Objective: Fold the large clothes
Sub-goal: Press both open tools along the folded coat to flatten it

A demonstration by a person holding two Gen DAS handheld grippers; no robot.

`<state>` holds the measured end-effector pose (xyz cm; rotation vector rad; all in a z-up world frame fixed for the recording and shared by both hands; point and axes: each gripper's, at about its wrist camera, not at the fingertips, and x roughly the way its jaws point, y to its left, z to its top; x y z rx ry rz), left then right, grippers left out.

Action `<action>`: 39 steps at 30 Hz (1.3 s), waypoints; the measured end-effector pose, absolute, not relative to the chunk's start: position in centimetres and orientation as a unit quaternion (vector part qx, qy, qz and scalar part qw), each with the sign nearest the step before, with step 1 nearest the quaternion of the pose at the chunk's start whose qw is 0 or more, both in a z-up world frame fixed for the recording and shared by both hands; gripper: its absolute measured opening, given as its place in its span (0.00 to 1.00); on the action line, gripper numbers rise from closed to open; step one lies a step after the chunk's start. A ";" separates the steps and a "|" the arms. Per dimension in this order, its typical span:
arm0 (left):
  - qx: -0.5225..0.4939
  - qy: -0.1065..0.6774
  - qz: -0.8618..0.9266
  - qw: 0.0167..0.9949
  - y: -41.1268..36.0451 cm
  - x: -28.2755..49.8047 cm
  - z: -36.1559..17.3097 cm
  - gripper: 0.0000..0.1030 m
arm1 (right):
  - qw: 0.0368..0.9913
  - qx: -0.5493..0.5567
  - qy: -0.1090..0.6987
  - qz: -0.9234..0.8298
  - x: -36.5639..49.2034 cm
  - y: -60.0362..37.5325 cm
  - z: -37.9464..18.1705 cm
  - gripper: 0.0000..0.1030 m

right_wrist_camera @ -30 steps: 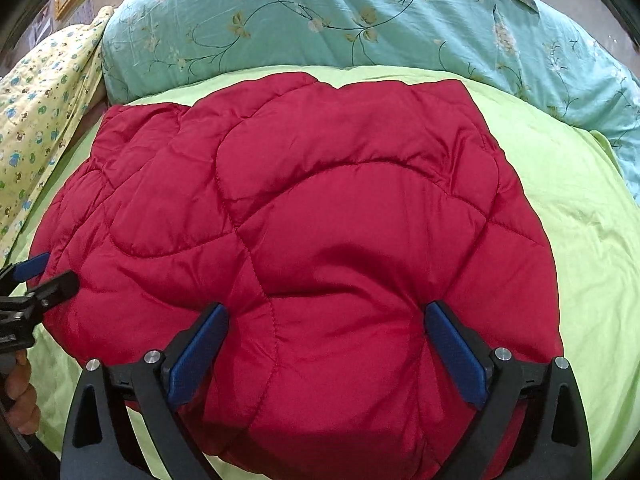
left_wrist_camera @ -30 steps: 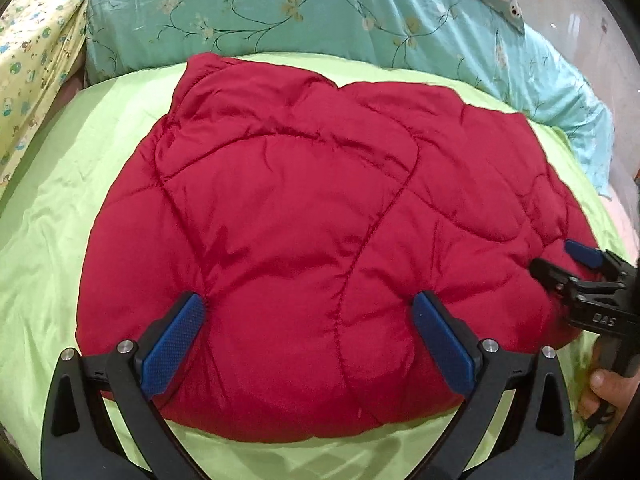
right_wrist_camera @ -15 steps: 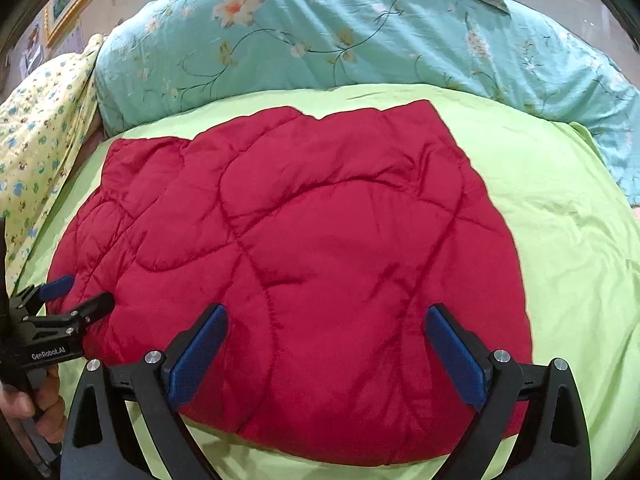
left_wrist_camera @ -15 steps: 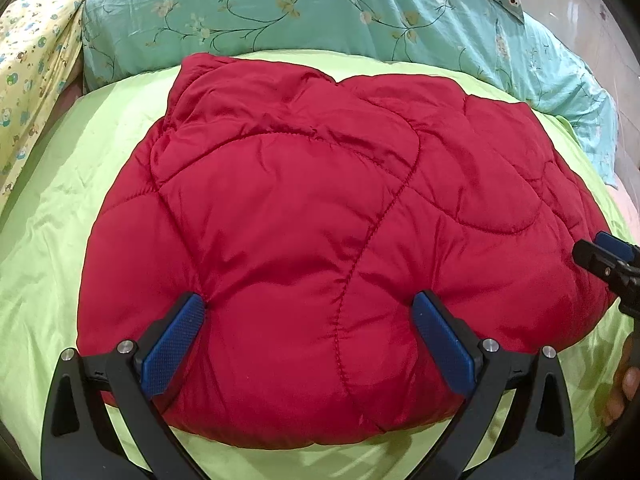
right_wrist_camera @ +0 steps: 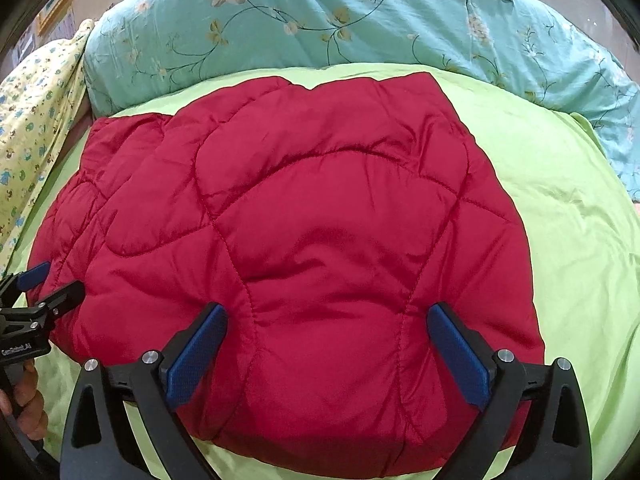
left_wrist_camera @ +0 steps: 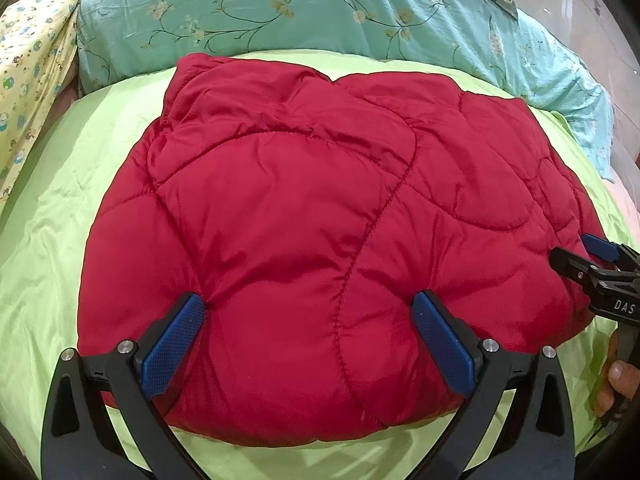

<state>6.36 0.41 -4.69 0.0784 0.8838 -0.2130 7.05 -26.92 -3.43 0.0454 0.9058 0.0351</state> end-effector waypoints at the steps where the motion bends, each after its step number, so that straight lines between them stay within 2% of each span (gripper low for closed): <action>1: 0.039 0.428 -0.104 0.897 0.4 6.4 -4.6 1.00 | 0.898 0.024 0.439 0.017 7.1 -27.0 -3.5 0.98; 11: 0.029 0.415 -0.099 0.904 3.5 7.7 -0.9 1.00 | 0.890 0.039 0.454 0.006 7.1 -27.1 -2.3 0.97; 19: 0.043 0.431 -0.080 0.898 3.3 10.4 -2.3 1.00 | 0.905 0.041 0.420 0.056 8.8 -25.5 1.8 0.97; 28: 0.058 0.431 -0.075 0.897 2.6 11.5 -3.3 1.00 | 0.879 0.026 0.469 0.078 15.1 -26.4 -2.2 1.00; 39: 0.065 0.422 -0.065 0.902 2.3 11.6 -4.0 1.00 | 0.889 0.037 0.449 0.088 14.4 -27.2 -3.0 1.00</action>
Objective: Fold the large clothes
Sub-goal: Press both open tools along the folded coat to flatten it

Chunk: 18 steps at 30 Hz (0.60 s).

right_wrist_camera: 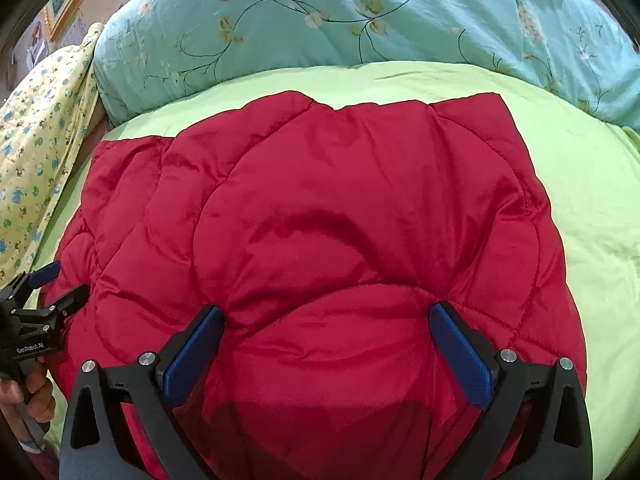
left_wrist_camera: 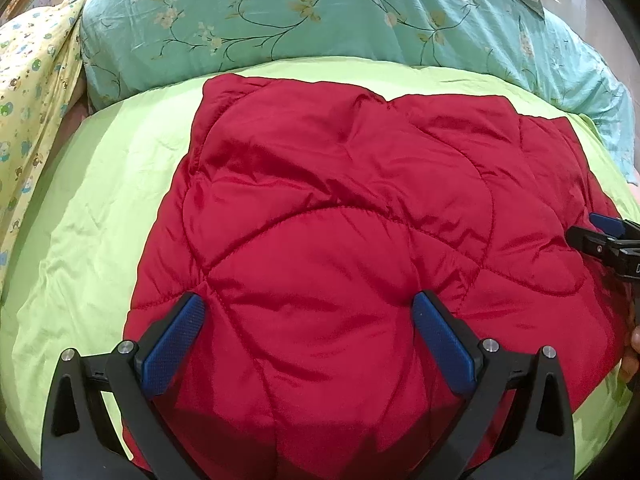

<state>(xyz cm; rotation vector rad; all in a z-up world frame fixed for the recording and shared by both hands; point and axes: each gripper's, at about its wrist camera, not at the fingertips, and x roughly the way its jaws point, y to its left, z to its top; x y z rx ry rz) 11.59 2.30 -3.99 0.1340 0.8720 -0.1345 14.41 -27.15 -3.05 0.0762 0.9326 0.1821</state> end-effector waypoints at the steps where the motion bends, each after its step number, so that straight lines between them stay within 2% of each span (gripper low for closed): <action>1: 0.065 0.421 -0.064 0.902 2.3 11.6 -4.0 1.00 | 0.889 0.036 0.448 0.087 14.3 -27.1 -3.0 1.00; 6: 0.066 0.419 -0.061 0.903 2.3 11.6 -4.2 1.00 | 0.894 0.037 0.437 0.085 14.2 -27.4 -2.9 1.00; 13: 0.060 0.421 -0.061 0.903 2.2 11.7 -4.4 1.00 | 0.925 0.024 0.372 0.073 12.0 -27.3 0.2 0.98; 18: 0.060 0.419 -0.062 0.904 2.2 11.7 -4.5 1.00 | 0.903 0.017 0.426 0.052 14.1 -27.5 -2.9 1.00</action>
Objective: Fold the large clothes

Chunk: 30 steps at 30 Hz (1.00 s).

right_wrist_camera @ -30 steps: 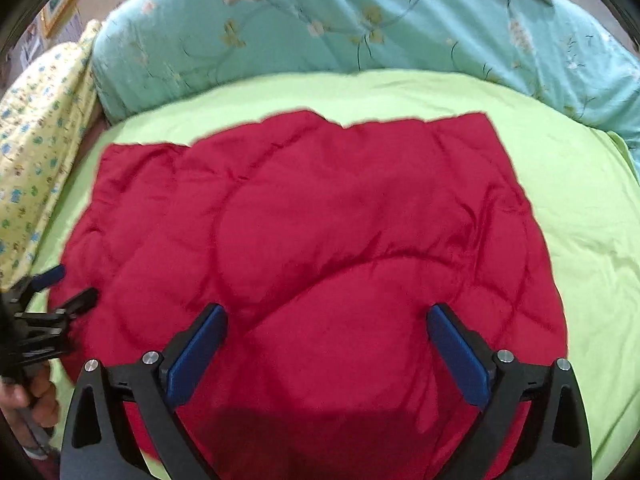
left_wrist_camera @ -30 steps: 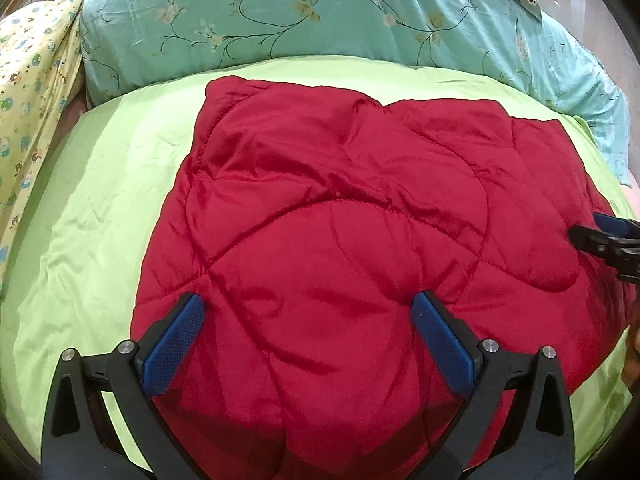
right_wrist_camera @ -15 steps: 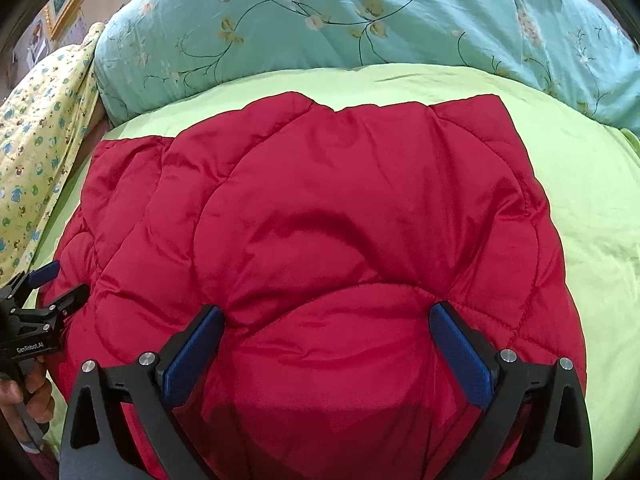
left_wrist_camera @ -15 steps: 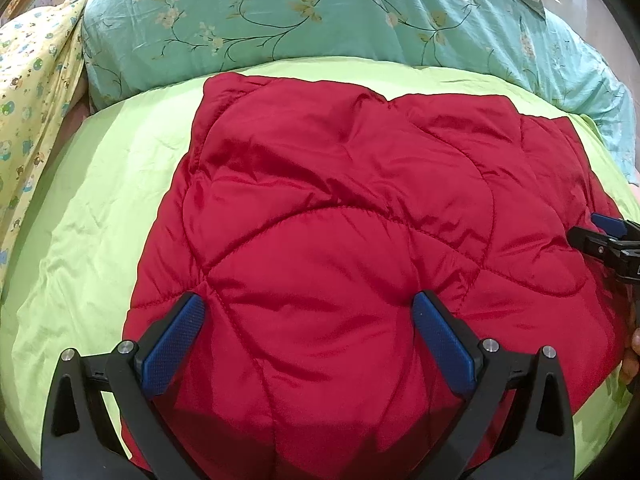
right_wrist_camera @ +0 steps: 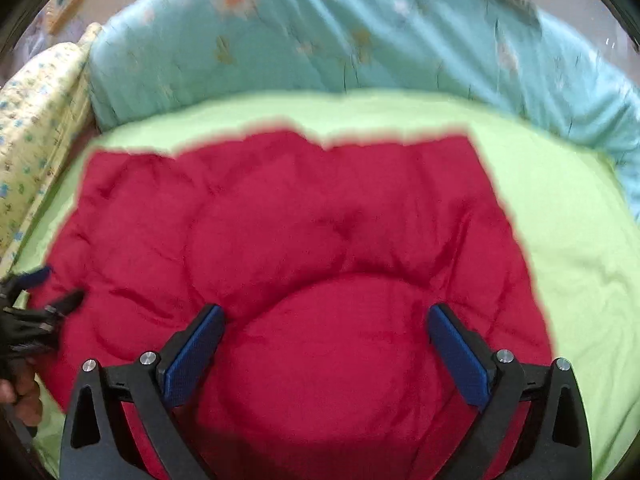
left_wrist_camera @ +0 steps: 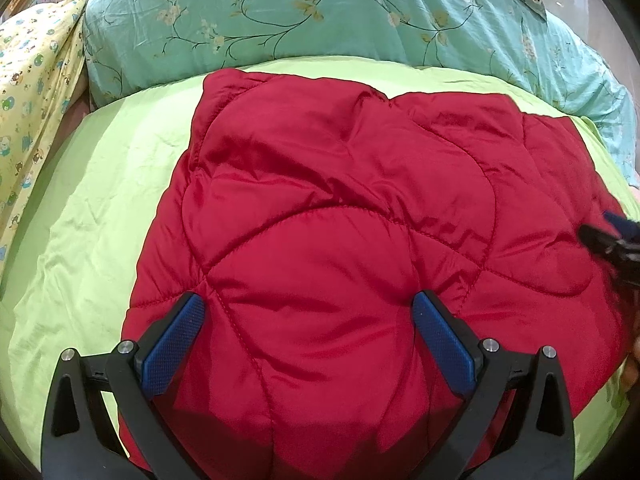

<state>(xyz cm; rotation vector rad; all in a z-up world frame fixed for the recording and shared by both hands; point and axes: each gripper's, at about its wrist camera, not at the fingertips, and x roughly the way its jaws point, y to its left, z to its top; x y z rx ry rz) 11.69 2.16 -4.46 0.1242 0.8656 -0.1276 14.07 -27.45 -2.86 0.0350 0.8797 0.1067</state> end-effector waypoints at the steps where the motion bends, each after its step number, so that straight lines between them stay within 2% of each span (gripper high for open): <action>1: 0.060 0.419 -0.061 0.904 2.1 11.7 -4.4 1.00 | 0.902 0.018 0.428 0.052 14.2 -27.5 -2.9 1.00; 8: 0.003 0.406 -0.092 0.909 3.5 9.6 -2.4 1.00 | 0.901 0.014 0.431 0.048 14.5 -27.2 -3.2 1.00; 15: 0.012 0.436 -0.078 0.896 2.8 11.5 -4.8 1.00 | 0.902 0.018 0.429 0.047 14.0 -27.3 -2.7 0.99; 20: 0.015 0.439 -0.078 0.895 2.7 11.9 -4.9 1.00 | 0.910 0.027 0.411 0.050 9.7 -26.8 -0.4 0.99; 25: 0.021 0.439 -0.070 0.896 2.5 11.6 -5.0 1.00 | 0.895 0.009 0.444 0.040 9.6 -26.3 -3.4 1.00; 30: 0.012 0.439 -0.058 0.897 2.4 10.7 -4.3 1.00 | 0.900 0.021 0.435 0.036 9.7 -26.6 -2.8 1.00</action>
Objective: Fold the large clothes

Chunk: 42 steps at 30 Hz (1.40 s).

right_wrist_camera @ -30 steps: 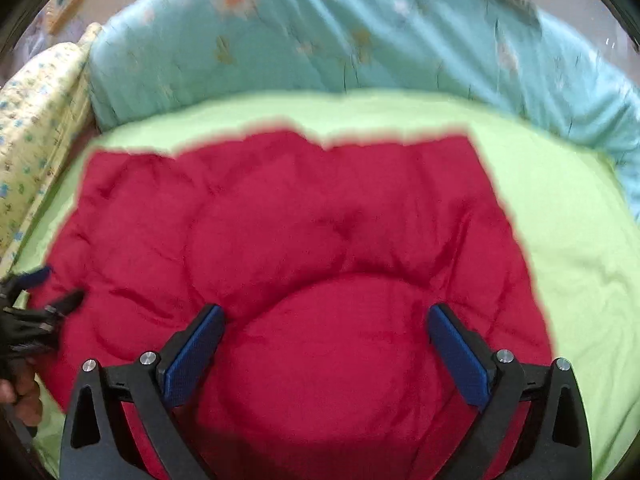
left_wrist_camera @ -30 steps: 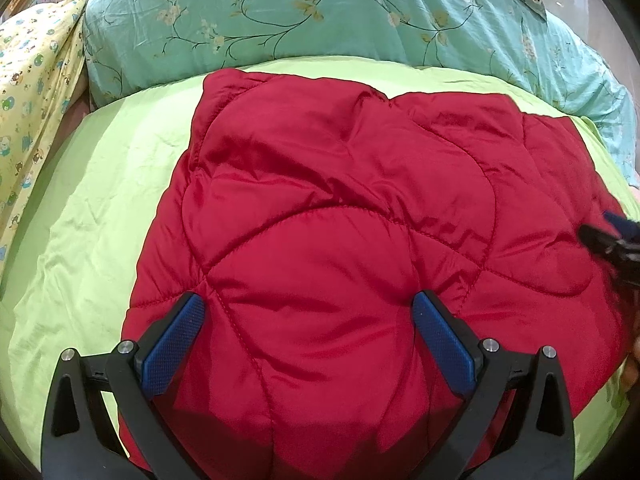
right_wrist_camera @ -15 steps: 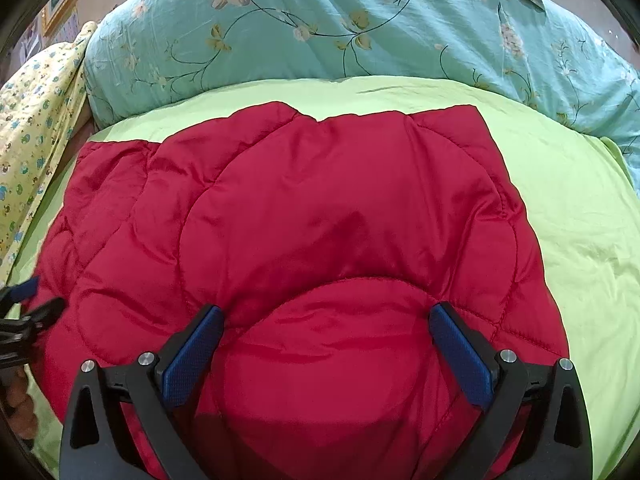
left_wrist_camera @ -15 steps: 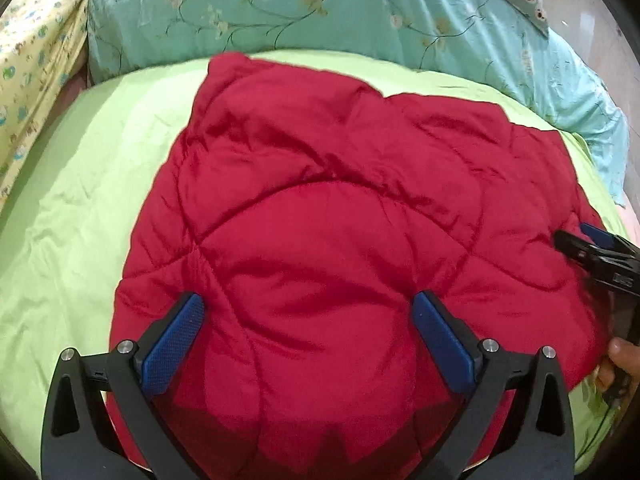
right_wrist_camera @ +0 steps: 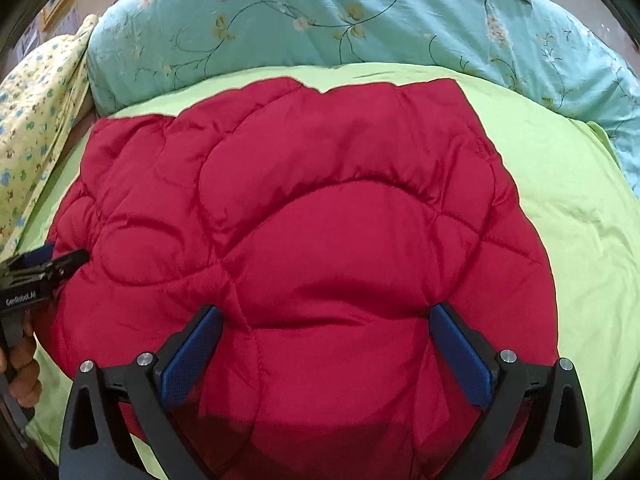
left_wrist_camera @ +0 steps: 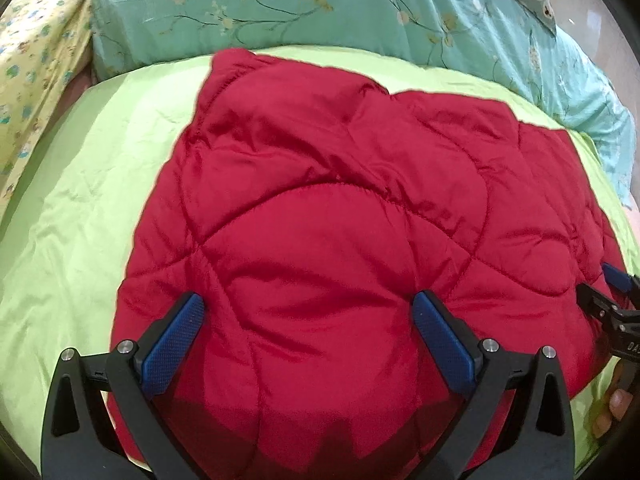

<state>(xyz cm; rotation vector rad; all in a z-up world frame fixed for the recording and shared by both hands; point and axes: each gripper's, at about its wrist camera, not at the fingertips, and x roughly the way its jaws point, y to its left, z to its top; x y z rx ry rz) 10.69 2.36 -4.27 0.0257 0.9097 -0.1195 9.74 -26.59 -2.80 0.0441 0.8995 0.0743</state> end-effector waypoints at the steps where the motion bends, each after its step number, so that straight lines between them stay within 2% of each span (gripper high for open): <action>1: 0.009 0.436 -0.056 0.898 2.6 9.9 -3.9 1.00 | 0.901 0.023 0.433 0.038 9.4 -26.6 -2.5 1.00; 6: 0.020 0.433 -0.064 0.899 3.0 6.4 -2.7 1.00 | 0.900 0.065 0.427 0.056 6.2 -26.9 -0.8 1.00; 18: 0.118 0.453 -0.031 0.883 1.7 0.2 -3.2 1.00 | 0.868 0.032 0.486 0.093 -0.3 -25.6 -0.6 1.00; 24: 0.112 0.442 -0.047 0.889 2.2 -2.5 -2.3 1.00 | 0.864 0.013 0.494 0.095 -2.8 -24.8 -0.2 1.00; 30: 0.123 0.435 -0.041 0.891 2.5 -3.7 -0.5 1.00 | 0.872 -0.019 0.478 0.102 -4.4 -23.3 2.6 1.00; 42: 0.127 0.403 -0.049 0.905 1.8 -4.2 3.0 1.00 | 0.877 -0.028 0.468 0.107 -3.6 -22.5 4.4 1.00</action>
